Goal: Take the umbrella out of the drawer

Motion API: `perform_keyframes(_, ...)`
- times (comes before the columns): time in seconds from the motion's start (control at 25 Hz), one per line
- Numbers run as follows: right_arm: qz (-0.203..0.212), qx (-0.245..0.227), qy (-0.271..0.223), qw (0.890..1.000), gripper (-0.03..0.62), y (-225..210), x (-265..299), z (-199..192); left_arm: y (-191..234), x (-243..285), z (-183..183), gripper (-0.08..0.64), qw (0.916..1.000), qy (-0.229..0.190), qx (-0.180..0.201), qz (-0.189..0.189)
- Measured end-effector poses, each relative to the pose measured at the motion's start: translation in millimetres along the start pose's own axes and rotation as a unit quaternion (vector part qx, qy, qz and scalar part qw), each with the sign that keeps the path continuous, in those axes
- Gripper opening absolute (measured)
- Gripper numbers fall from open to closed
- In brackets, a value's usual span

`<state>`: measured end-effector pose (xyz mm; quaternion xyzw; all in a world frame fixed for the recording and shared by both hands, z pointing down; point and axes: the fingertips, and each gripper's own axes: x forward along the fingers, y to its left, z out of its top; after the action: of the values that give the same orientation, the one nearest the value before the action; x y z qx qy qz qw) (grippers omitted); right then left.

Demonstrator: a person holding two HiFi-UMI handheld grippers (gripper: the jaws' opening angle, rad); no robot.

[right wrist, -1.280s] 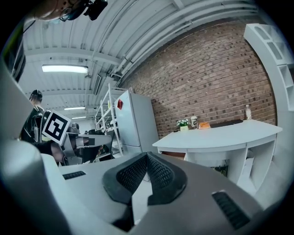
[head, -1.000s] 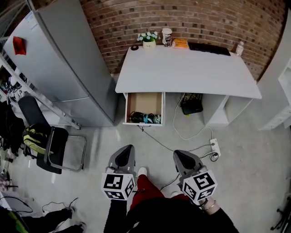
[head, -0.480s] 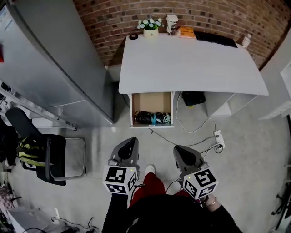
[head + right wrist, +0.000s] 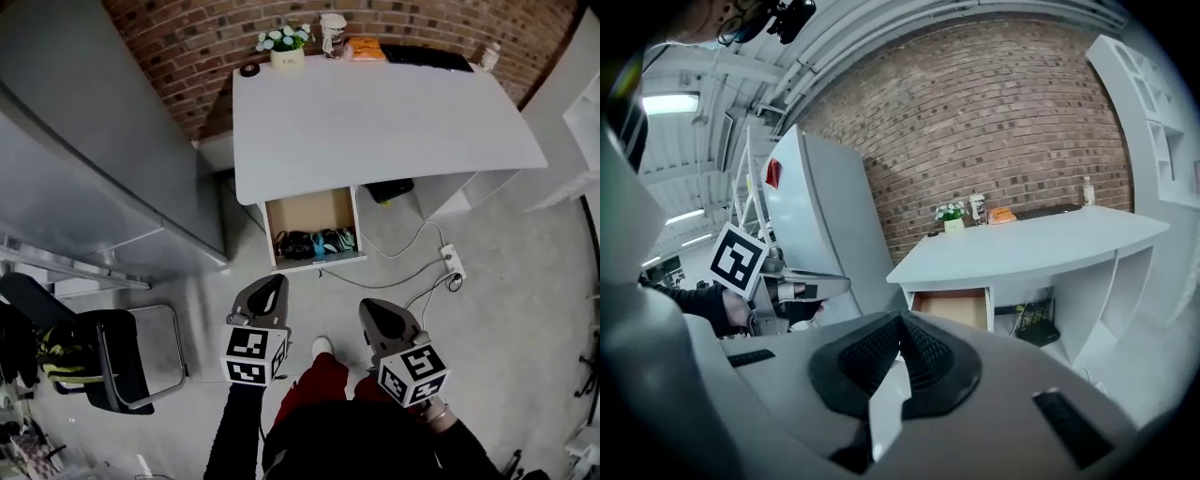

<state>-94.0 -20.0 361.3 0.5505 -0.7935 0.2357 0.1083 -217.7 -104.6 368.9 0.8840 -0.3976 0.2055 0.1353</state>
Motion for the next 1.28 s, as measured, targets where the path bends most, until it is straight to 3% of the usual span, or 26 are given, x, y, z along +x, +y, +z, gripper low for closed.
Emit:
perform_keyframes(0.4, -0.039, 0.027, 0.015, 0.999, -0.002, -17.1, 4.9, -13.2, 0.0, 50.0, -18.0, 0.077, 0.9957, 0.059, 0.029, -0.066)
perform_keyframes(0.52, -0.047, 0.043, 0.016, 0.998, -0.002, -28.5, 6.1, -21.1, -0.1, 70.4, -27.5, 0.116, 0.9915, 0.092, 0.062, -0.068)
perform_keyframes(0.64, -0.061, 0.061, 0.013, 0.996, -0.002, -45.1, 10.2, -29.2, -2.1, 96.0, -40.1, 0.137, 0.9832, 0.126, 0.112, -0.069)
perform_keyframes(0.8, -0.071, 0.078, 0.013, 0.994, -0.002, -64.6, 24.6, -42.0, -3.7, 127.6, -55.1, 0.146, 0.9724, 0.157, 0.150, -0.086)
perform_keyframes(0.96, -0.080, 0.084, 0.027, 0.993, -0.002, -82.8, 41.7, -56.0, -4.0, 153.9, -73.5, 0.148, 0.9620, 0.192, 0.166, -0.100)
perform_keyframes(1.28, -0.097, 0.124, 0.042, 0.987, -0.002, -108.9, 83.6, -89.7, -8.2, 204.4, -110.4, 0.196, 0.9324, 0.252, 0.213, -0.147)
